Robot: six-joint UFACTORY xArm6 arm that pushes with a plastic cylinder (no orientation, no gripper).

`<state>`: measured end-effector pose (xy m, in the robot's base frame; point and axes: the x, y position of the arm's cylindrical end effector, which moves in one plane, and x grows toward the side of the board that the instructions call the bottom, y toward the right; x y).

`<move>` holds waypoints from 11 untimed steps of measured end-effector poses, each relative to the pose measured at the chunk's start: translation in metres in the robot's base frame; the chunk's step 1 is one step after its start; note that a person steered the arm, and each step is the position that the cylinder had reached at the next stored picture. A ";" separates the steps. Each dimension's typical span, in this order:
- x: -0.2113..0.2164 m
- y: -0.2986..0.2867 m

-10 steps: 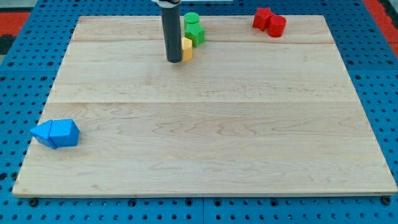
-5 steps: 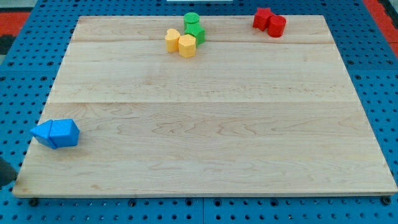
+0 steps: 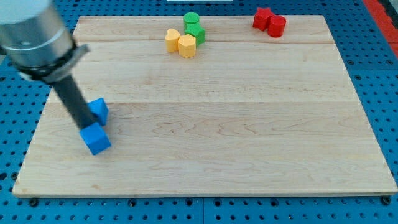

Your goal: Keep blue triangle on left side of yellow heart

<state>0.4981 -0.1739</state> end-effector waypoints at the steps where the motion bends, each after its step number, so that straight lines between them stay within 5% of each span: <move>1: 0.000 0.031; 2: -0.039 0.002; 4: -0.025 -0.053; 6: -0.091 -0.056; 8: -0.052 -0.041; 10: -0.063 0.103; 11: 0.001 0.053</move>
<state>0.4989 -0.1206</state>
